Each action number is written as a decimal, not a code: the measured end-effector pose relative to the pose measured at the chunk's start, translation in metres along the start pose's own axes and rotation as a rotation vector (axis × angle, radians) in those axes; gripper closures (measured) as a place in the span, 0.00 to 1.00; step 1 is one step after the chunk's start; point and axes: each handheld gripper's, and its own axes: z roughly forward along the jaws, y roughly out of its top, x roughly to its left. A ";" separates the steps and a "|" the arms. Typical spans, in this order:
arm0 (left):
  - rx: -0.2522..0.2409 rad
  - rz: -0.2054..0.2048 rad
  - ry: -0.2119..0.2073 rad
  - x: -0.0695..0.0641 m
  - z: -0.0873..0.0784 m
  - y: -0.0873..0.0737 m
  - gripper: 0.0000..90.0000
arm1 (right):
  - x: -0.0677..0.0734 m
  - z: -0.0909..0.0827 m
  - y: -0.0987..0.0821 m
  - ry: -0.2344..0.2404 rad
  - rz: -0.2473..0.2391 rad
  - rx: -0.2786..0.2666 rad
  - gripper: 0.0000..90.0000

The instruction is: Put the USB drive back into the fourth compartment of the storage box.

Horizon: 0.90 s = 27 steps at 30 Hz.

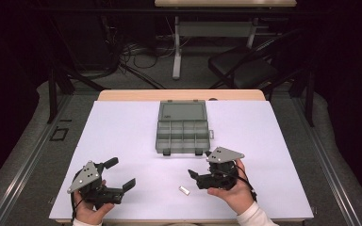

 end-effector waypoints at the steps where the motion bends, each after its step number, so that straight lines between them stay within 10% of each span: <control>1: 0.000 0.000 0.000 0.000 0.000 0.000 0.01 | 0.001 0.001 0.000 0.005 0.000 0.002 0.18; 27: 0.021 -0.016 -0.014 0.002 0.002 -0.001 0.02 | 0.016 0.020 -0.013 0.056 -0.079 0.026 0.33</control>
